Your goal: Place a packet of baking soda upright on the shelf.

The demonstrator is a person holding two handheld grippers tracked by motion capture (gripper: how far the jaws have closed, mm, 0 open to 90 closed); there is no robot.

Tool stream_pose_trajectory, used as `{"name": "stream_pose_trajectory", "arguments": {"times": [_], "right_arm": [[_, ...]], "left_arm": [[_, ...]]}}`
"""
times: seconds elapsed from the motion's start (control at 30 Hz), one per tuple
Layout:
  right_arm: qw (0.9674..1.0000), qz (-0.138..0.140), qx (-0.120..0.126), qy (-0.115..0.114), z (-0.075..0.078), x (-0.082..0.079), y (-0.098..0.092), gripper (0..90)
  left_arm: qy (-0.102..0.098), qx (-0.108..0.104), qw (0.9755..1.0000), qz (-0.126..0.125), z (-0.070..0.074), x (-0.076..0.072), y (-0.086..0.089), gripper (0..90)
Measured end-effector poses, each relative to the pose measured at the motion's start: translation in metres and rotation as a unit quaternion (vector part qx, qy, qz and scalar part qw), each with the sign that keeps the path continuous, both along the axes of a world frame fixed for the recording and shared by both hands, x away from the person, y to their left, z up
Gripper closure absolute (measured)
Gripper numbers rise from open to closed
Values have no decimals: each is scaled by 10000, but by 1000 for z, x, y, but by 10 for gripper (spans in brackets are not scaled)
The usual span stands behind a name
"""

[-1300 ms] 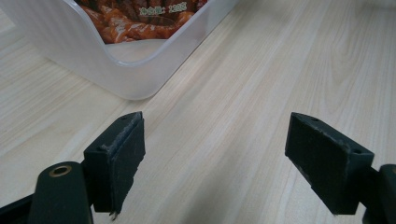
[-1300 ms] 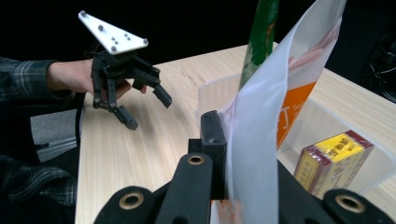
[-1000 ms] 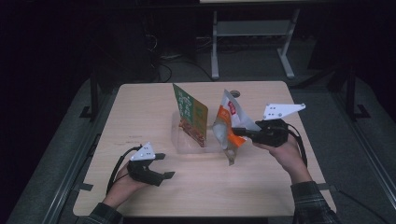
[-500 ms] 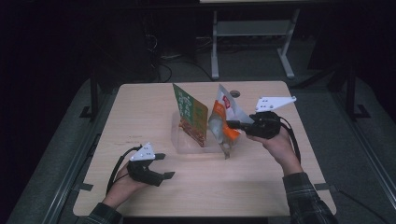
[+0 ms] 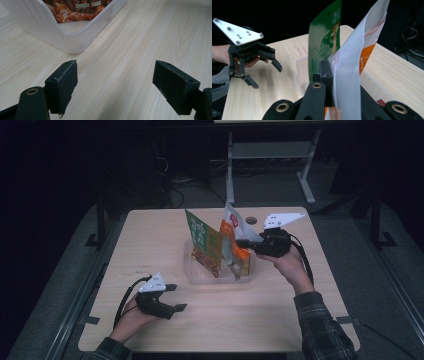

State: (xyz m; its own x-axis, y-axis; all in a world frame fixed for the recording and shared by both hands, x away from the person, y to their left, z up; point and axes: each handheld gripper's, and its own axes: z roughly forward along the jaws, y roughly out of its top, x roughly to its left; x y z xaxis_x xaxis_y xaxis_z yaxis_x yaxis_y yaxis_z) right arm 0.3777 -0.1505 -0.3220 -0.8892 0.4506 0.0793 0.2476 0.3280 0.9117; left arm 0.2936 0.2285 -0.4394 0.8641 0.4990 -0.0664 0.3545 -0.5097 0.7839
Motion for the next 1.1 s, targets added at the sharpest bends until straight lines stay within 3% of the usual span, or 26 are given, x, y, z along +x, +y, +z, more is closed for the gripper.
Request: {"name": "stream_pose_trajectory", "arguments": {"times": [0.47,1.1], "right_arm": [[9994,-325,-78,126,-6,20,-1,900],[9984,-425,-203,316,-29,24,-2,899]], "left_arm": [[15,1,10000,-19,0,0,0,198],[61,2,10000,-42,-2,0,-2,198]]}}
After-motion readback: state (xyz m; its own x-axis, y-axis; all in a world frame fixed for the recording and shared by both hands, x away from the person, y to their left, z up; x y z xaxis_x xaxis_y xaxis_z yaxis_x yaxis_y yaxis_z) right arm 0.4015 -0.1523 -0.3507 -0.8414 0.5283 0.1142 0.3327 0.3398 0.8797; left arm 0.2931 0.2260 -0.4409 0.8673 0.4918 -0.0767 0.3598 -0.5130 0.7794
